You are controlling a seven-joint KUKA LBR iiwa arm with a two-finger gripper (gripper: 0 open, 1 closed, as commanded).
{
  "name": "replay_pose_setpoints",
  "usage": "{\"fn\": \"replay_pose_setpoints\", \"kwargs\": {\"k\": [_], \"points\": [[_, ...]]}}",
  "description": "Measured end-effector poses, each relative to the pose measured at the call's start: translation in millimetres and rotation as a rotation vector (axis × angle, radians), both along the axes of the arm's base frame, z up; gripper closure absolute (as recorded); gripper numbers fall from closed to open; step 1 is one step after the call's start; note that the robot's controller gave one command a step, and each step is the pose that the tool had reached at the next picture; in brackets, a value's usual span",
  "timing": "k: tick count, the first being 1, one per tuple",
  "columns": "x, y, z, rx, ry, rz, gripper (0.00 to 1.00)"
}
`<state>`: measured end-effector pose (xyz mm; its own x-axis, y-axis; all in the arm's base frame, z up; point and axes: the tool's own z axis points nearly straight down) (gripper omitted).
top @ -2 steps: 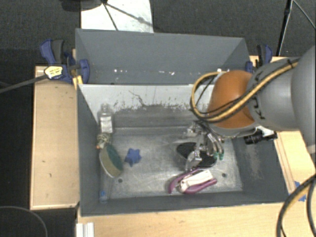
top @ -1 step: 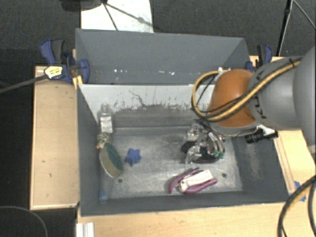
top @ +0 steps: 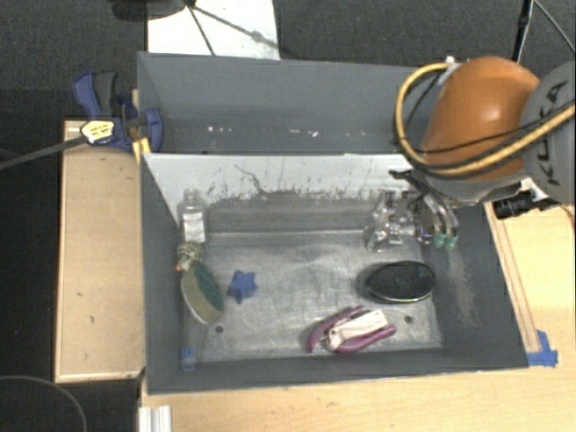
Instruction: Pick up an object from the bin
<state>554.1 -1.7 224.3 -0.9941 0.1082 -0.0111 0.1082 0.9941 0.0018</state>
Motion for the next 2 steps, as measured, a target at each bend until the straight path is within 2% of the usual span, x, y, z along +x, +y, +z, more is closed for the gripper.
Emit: {"fn": "replay_pose_setpoints", "kwargs": {"k": [1,2], "points": [[6.3,-11.6,22.9,-0.002,0.004,0.15,1.0],[5.9,-11.3,22.1,-0.002,0.006,0.15,0.0]]}}
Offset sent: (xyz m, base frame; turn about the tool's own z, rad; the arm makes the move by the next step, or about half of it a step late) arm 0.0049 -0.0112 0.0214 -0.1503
